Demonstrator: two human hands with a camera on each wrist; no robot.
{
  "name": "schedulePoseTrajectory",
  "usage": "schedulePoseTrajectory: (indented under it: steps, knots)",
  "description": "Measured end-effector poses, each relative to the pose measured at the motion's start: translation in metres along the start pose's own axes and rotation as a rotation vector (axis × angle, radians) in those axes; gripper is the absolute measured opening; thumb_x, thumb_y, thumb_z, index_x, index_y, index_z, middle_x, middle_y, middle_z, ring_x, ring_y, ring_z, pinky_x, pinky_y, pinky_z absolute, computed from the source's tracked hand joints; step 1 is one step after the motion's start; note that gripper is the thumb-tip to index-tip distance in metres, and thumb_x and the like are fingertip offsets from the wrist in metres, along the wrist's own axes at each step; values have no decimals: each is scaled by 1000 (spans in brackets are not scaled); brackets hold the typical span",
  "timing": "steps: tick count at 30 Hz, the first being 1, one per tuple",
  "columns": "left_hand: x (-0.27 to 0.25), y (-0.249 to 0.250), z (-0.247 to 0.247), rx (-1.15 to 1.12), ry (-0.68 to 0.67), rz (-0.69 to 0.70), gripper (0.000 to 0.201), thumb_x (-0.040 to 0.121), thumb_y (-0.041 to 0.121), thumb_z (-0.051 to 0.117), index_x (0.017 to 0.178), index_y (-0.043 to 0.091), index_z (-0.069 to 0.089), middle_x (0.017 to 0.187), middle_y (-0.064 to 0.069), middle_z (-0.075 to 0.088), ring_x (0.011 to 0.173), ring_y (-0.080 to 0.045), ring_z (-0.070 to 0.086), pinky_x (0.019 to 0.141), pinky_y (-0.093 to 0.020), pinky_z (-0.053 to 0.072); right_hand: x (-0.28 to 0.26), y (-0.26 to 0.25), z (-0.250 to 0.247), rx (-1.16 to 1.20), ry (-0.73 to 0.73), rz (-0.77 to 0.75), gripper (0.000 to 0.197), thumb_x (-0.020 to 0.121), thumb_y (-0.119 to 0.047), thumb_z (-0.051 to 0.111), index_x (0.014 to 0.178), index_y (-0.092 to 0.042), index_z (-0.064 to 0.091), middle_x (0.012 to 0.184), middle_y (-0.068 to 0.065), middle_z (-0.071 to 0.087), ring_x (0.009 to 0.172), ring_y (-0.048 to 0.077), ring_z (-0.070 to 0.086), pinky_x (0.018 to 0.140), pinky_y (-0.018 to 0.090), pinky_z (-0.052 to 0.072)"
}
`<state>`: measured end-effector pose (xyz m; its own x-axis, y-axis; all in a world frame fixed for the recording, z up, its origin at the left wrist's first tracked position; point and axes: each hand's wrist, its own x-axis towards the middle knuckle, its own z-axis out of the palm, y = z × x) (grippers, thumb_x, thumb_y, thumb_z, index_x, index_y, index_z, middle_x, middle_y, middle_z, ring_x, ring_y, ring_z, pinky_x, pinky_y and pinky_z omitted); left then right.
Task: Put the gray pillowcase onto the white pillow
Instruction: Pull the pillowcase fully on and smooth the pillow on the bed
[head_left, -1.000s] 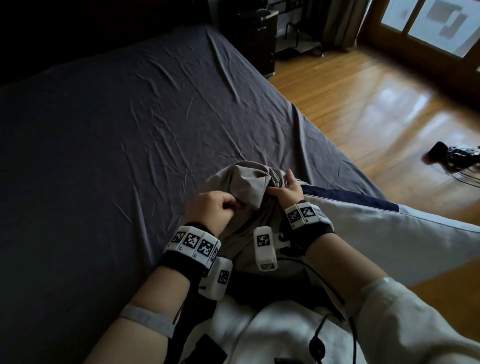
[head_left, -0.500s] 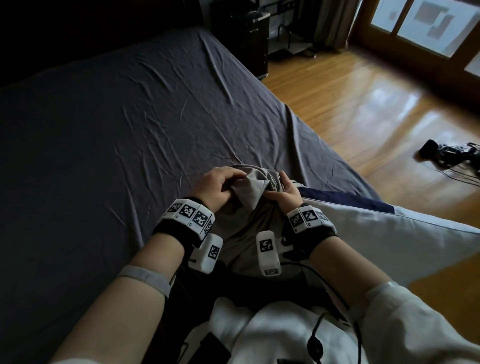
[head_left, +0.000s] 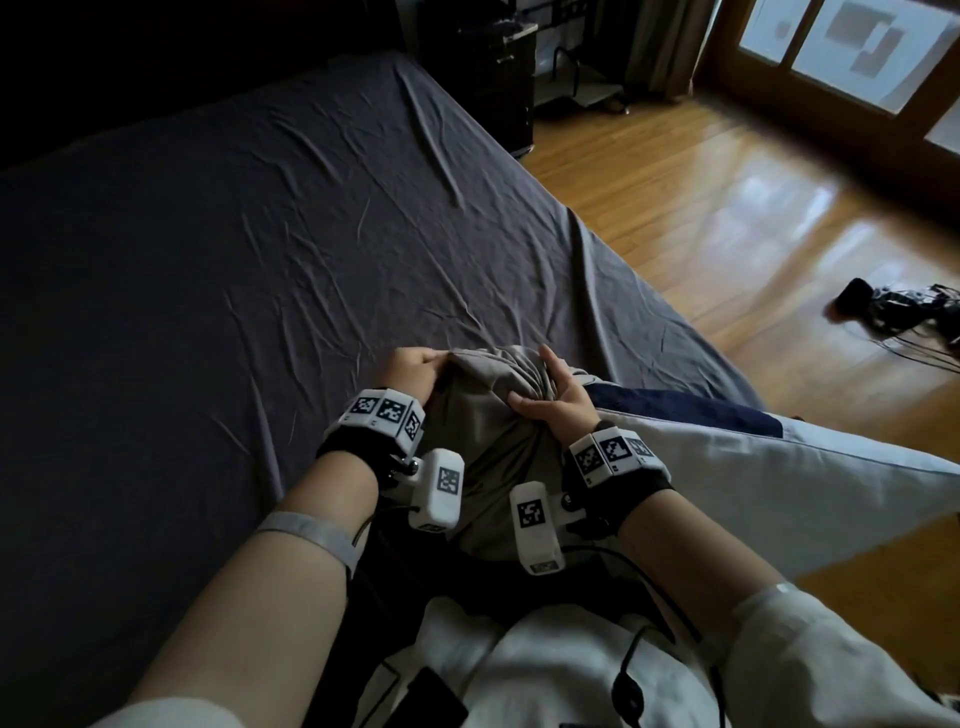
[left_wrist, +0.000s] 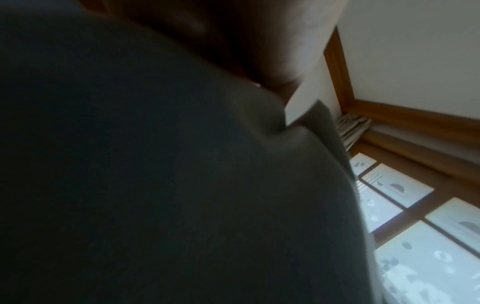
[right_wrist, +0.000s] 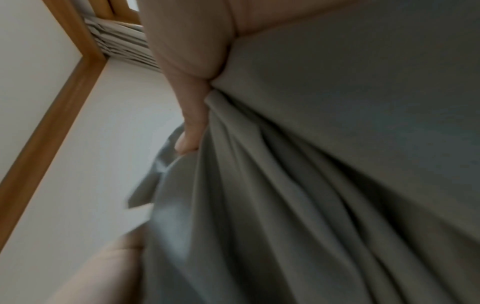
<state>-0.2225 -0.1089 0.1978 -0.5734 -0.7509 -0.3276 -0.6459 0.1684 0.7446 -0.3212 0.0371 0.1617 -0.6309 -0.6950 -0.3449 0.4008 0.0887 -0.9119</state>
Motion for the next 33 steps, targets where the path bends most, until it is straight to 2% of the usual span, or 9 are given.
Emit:
schedulePoseTrajectory:
  steps: [4,7,9,17,21,23,27,30,33]
  knots:
    - [3,4,-11,-136,14,-138,42,81,49,54,59,14,59,67,-9,58,77,-20,55,72,-31,44,0,-2,-5,-11,-10,-11,84,74,18,61,145,-4,21,139,11,43,113,10,46,73,-1,44]
    - [0,5,-14,107,-146,-40,12,85,11,58,76,9,65,61,0,53,69,-18,51,57,-22,38,-2,-1,-4,-33,-22,-6,83,74,19,61,144,-4,22,124,4,48,110,9,47,69,-2,43]
    - [-3,6,-13,148,-255,8,26,79,-4,56,96,10,69,69,2,60,67,-13,55,61,-18,45,-3,-1,-3,-35,-21,-13,84,74,18,62,144,-3,22,130,7,46,110,9,47,67,-2,42]
    - [8,20,-16,235,-147,152,17,81,16,68,92,4,70,80,-6,66,79,-15,58,75,-24,46,-1,0,-5,-107,-57,-4,89,70,18,65,144,-5,21,124,2,46,111,7,45,72,-2,42]
    - [4,22,-12,199,-364,98,31,78,-6,64,108,3,65,90,-6,65,91,-18,58,85,-28,47,-1,-1,-7,-95,-60,-21,88,71,21,62,144,-2,18,115,-5,51,110,7,44,68,-2,41]
    - [3,21,-11,323,-409,114,19,77,2,68,93,10,71,76,2,65,79,-13,60,80,-27,48,-2,-1,-5,-93,-73,-19,88,72,22,61,145,-2,17,101,-16,49,108,7,45,68,-1,42]
    - [6,28,-17,320,-185,192,9,75,17,74,81,10,73,66,4,62,58,-1,56,63,-19,43,0,4,-4,-106,-67,-3,89,71,20,63,144,-3,18,115,-6,51,108,6,45,71,-1,42]
    - [11,36,-19,390,-8,247,12,77,21,72,83,11,72,75,-1,64,73,-12,58,68,-20,41,-3,3,-6,-143,-119,20,89,72,13,67,145,-7,19,137,5,44,117,5,42,94,7,37]
    - [13,30,-10,534,-102,208,12,81,12,64,90,10,72,96,-9,69,92,-22,62,76,-22,42,-5,3,-10,-104,-91,18,85,74,12,65,144,-7,22,141,2,40,119,4,40,97,9,34]
